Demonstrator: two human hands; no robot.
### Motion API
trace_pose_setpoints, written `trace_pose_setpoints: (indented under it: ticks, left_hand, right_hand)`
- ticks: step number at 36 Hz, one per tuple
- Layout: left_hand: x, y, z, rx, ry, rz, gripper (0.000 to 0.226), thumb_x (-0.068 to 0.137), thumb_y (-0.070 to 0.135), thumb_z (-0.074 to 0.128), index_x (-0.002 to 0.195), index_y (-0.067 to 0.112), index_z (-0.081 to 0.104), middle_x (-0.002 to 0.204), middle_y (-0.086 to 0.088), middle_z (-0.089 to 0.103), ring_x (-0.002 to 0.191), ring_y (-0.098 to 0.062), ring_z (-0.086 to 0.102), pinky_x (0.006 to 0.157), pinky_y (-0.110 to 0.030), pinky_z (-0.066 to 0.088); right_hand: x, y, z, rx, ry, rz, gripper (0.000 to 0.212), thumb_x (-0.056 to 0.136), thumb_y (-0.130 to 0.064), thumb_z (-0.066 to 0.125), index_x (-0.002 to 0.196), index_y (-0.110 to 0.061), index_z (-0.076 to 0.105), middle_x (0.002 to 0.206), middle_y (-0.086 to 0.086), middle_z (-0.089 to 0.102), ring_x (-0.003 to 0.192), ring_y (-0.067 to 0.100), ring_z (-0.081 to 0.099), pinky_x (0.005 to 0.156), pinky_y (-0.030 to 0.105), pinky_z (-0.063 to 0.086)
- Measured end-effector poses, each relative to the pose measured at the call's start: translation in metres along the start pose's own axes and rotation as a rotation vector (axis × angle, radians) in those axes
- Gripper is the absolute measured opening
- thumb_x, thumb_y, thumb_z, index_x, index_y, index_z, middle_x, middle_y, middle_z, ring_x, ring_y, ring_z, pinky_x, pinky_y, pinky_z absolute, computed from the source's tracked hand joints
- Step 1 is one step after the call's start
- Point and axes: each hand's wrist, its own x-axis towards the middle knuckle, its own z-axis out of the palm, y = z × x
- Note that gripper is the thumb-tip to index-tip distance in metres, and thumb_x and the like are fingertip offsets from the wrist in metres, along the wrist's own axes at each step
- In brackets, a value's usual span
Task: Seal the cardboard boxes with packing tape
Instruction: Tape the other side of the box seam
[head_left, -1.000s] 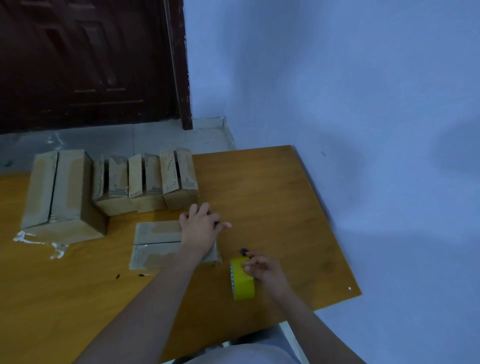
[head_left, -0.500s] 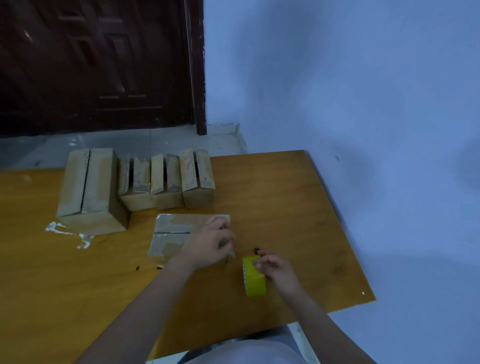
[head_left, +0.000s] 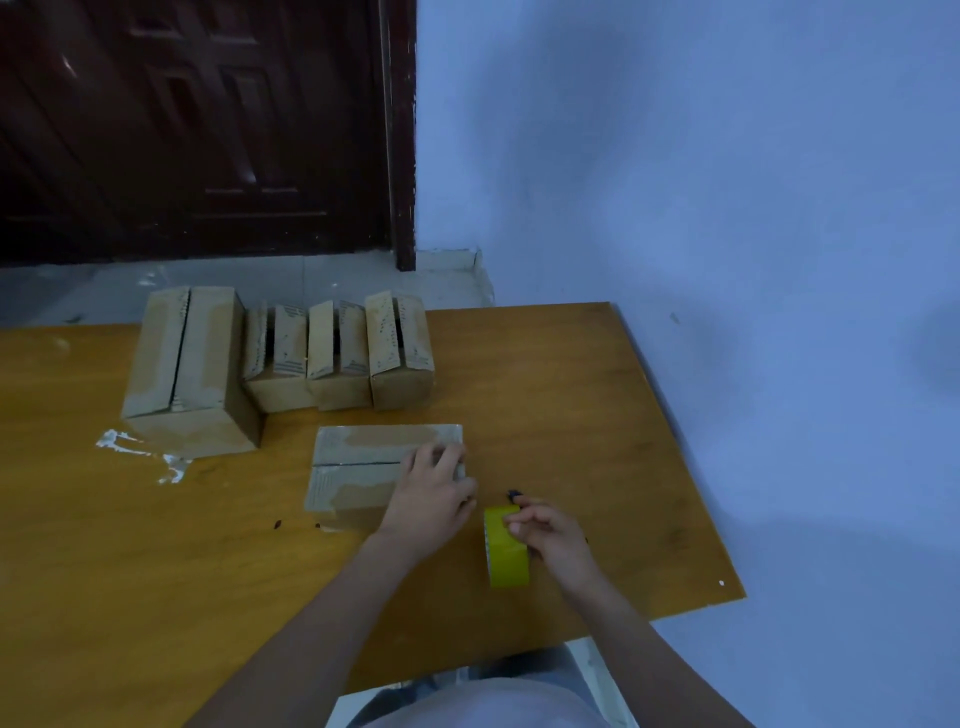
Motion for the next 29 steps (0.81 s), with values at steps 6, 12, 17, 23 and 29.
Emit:
trace_pose_setpoints:
  ticks: [6,12,17,23,29]
  left_hand:
    - [-0.001,0.006,0.009,-0.060,0.082,-0.059,0.011,0.068,0.029,0.077,0.067,0.022,0.068,0.100,-0.004,0.059,0.097,-0.026,0.045,0.080,-0.043,0.046]
    - [-0.001,0.017,0.016,-0.057,0.131,-0.124,0.023,0.073,0.028,0.042,0.078,0.018,0.062,0.088,-0.003,0.055,0.083,-0.023,0.043,0.077,-0.036,0.033]
    - [-0.001,0.028,0.014,-0.076,0.098,-0.223,0.013,0.068,0.023,0.063,0.081,0.020,0.063,0.091,-0.002,0.057,0.083,-0.023,0.043,0.080,-0.037,0.033]
    - [0.000,0.026,-0.001,-0.532,0.174,-0.428,0.020,0.091,0.011,0.043,0.095,0.014,0.063,0.093,0.002,0.057,0.089,-0.020,0.048,0.077,-0.035,0.045]
    - [-0.006,-0.017,-0.050,-0.722,0.445,-0.776,0.026,0.096,0.006,0.048,0.120,0.009,0.054,0.113,0.002,0.047,0.105,-0.007,0.040,0.088,-0.021,0.034]
  right_hand:
    - [-0.002,0.001,-0.001,0.011,0.004,0.008,0.013,0.086,-0.005,0.065,0.078,-0.014,0.070,0.124,-0.002,0.052,0.114,0.019,0.053,0.080,0.026,0.046]
    - [0.000,0.000,-0.001,0.000,0.002,0.014,0.012,0.084,-0.004,0.066,0.078,-0.013,0.070,0.122,-0.002,0.051,0.114,0.018,0.053,0.083,0.028,0.047]
    - [0.002,-0.001,0.002,-0.057,-0.003,0.000,0.014,0.084,-0.006,0.067,0.074,-0.016,0.070,0.120,-0.004,0.053,0.114,0.021,0.054,0.084,0.031,0.045]
    - [0.007,-0.011,0.002,-0.128,-0.042,0.011,0.023,0.085,-0.001,0.064,0.068,-0.017,0.067,0.122,0.003,0.054,0.115,0.023,0.051,0.086,0.035,0.044]
    - [0.008,-0.039,-0.008,-0.333,-0.133,0.013,0.029,0.081,0.012,0.059,0.063,-0.011,0.057,0.116,0.016,0.056,0.102,0.019,0.056,0.070,0.010,0.042]
